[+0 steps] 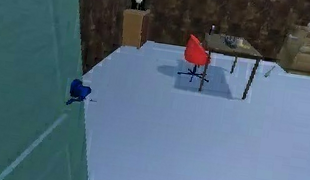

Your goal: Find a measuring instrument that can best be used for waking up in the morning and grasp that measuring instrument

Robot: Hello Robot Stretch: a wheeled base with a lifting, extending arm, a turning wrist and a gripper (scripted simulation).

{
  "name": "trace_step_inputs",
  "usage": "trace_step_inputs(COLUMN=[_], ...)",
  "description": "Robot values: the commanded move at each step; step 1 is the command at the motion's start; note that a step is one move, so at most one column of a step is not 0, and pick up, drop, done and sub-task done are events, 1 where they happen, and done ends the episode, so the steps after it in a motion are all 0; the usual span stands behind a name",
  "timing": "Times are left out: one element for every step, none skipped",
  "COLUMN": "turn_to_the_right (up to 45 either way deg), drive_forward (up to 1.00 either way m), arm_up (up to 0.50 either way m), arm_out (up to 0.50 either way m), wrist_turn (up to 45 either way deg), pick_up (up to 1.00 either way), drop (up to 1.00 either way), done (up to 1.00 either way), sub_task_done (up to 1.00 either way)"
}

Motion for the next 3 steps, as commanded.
trace_step_inputs(turn_to_the_right=[0.0,0.0,0.0], drive_forward=[1.0,1.0,1.0], arm_up=[0.0,0.0,0.0], arm_out=[0.0,0.0,0.0], wrist_turn=[0.0,0.0,0.0], pick_up=[0.0,0.0,0.0], drop=[0.0,0.0,0.0], done=[0.0,0.0,0.0], sub_task_done=[0.0,0.0,0.0])
